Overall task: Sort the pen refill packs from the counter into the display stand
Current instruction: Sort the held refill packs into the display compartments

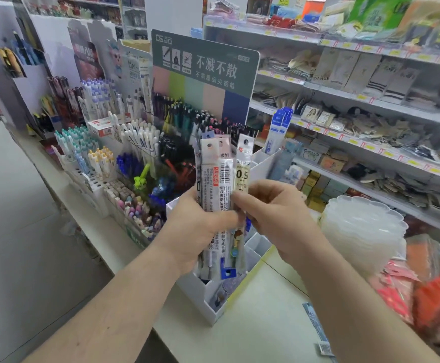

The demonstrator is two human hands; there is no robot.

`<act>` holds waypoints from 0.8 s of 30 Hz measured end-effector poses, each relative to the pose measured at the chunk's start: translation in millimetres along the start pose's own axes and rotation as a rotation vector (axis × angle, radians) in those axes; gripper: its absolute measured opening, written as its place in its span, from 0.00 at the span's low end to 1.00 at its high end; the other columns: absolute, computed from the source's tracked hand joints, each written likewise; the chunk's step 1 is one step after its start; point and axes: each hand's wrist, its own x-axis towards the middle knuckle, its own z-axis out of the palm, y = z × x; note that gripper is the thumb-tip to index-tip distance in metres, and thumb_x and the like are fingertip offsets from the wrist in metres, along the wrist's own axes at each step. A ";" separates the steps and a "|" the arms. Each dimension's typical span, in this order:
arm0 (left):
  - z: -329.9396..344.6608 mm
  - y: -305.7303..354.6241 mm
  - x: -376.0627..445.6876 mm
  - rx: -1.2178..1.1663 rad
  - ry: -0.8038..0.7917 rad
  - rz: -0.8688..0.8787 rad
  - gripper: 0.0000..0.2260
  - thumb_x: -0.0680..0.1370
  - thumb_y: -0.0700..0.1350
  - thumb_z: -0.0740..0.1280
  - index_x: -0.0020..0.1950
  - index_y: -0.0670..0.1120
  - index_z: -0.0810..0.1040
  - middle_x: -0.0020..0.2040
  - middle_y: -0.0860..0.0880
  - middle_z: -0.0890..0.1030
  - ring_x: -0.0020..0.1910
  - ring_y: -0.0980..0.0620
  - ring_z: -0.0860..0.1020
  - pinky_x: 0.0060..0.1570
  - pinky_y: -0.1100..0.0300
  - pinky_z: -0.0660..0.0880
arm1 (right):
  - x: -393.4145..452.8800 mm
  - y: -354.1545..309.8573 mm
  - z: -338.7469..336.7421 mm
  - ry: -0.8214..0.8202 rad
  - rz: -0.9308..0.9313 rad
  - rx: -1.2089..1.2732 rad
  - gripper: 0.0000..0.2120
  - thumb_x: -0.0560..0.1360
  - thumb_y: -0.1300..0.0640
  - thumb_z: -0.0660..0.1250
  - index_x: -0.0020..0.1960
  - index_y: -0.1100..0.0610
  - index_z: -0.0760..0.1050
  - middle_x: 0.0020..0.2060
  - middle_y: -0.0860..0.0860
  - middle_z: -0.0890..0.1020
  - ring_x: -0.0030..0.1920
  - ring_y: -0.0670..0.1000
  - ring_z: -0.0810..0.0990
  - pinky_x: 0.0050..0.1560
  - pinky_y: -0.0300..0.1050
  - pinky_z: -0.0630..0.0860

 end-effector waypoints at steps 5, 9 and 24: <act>12.9 -2.6 1.7 -0.009 0.038 -0.080 0.12 0.71 0.32 0.74 0.52 0.42 0.81 0.45 0.45 0.86 0.47 0.46 0.85 0.48 0.51 0.81 | -4.1 17.6 -31.4 0.263 0.016 0.167 0.14 0.76 0.61 0.72 0.37 0.68 0.75 0.24 0.51 0.70 0.23 0.48 0.64 0.25 0.40 0.63; 24.2 -6.1 4.1 -0.024 0.050 -0.103 0.15 0.70 0.31 0.75 0.52 0.43 0.78 0.42 0.48 0.86 0.42 0.49 0.85 0.46 0.52 0.80 | 2.7 41.3 -65.4 0.602 -0.013 0.118 0.17 0.77 0.57 0.71 0.34 0.65 0.71 0.28 0.56 0.70 0.25 0.51 0.65 0.27 0.40 0.63; 62.3 -54.4 41.1 0.126 0.087 -0.152 0.12 0.70 0.32 0.75 0.51 0.41 0.80 0.42 0.49 0.85 0.42 0.53 0.84 0.43 0.60 0.81 | 82.8 197.6 -107.5 0.722 0.292 -0.282 0.10 0.79 0.51 0.66 0.43 0.54 0.82 0.38 0.51 0.82 0.44 0.60 0.83 0.52 0.53 0.79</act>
